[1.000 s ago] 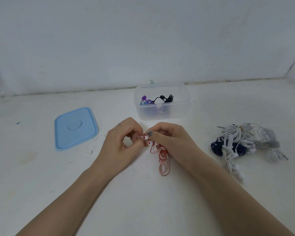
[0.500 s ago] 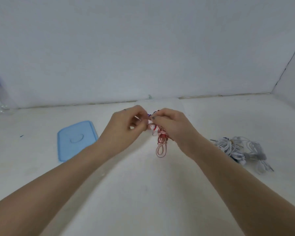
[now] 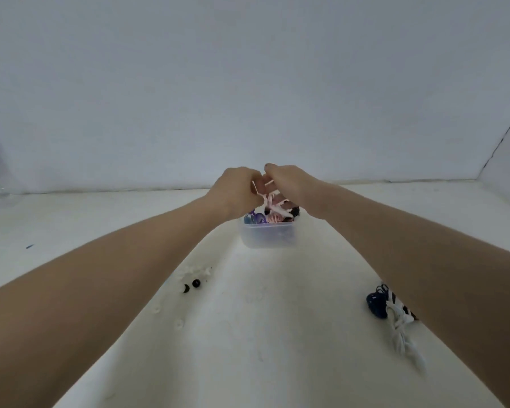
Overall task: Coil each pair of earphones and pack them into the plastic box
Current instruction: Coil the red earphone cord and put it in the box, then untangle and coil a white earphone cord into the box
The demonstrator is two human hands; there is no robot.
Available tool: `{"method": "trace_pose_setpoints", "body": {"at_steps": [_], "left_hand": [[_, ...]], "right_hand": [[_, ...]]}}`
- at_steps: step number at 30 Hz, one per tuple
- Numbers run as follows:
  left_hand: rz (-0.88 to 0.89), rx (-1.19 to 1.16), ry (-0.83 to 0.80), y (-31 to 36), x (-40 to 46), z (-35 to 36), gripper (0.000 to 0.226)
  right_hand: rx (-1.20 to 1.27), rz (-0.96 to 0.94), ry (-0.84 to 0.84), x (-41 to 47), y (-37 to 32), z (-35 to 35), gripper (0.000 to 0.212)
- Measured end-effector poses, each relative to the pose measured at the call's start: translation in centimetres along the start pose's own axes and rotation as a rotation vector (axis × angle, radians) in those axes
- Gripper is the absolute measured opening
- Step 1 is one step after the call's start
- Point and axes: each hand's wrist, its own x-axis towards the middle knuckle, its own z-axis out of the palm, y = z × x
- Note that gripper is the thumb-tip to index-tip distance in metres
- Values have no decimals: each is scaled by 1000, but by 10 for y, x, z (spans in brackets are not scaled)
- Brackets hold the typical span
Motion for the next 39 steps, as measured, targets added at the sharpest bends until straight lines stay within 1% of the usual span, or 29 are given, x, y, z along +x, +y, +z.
{"method": "trace_pose_setpoints", "body": {"at_steps": [1,3,5,6,9,11,13,15,17,19,21,23,25,27,31,33,35,36,39], "left_hand": [[31,49,-23,-2,-1,3,16],[102,156,-65,-4,-4,6,11],[137,274,-107,-2,-8,8,13],[143,335,-116,0,-9,8,19],[134,500,-90,9,-13,3,35],[130,561,-59,18,-17,-5,39],[155,572,-36,32,-23,-10,41],[187,525,-35,50,-33,-10,42],[225,422,-44,69,-45,-5,40],[293,309,-45,88,-60,4,33],[326,222,-94,105,-78,15,24],[243,112,-219,117,-92,29,19],[91,-39,-398,125,-108,44,23],[6,-116,-516,126,-120,57,30],[-48,-147,-542,119,-140,61,35],[-79,-184,-557,117,-145,57,38],[-100,-242,-571,116,-150,52,42],[-113,-290,-576,115,-153,48,45],[-144,-488,-618,114,-158,34,53]], "right_hand": [[-1,38,-12,0,3,1,44],[-74,53,-8,0,7,-1,47],[-148,-2,29,-3,11,-5,45],[-173,-28,56,-6,11,-7,43],[-214,-95,147,-18,13,-19,30],[-242,-114,182,-30,14,-29,15],[-259,-101,198,-47,16,-41,10],[-291,-54,165,-67,19,-52,9],[-403,30,57,-88,21,-61,10],[-551,126,-54,-110,26,-68,16],[-669,193,-138,-133,32,-73,19],[-730,244,-217,-153,39,-70,23],[-742,326,-322,-170,50,-63,28],[-743,412,-395,-180,61,-54,31],[-846,471,-315,-189,73,-44,29],[-876,437,-288,-194,72,-44,29],[-792,395,-268,-198,66,-49,24],[-690,375,-253,-200,60,-52,20],[-283,315,-220,-204,39,-66,15]]}}
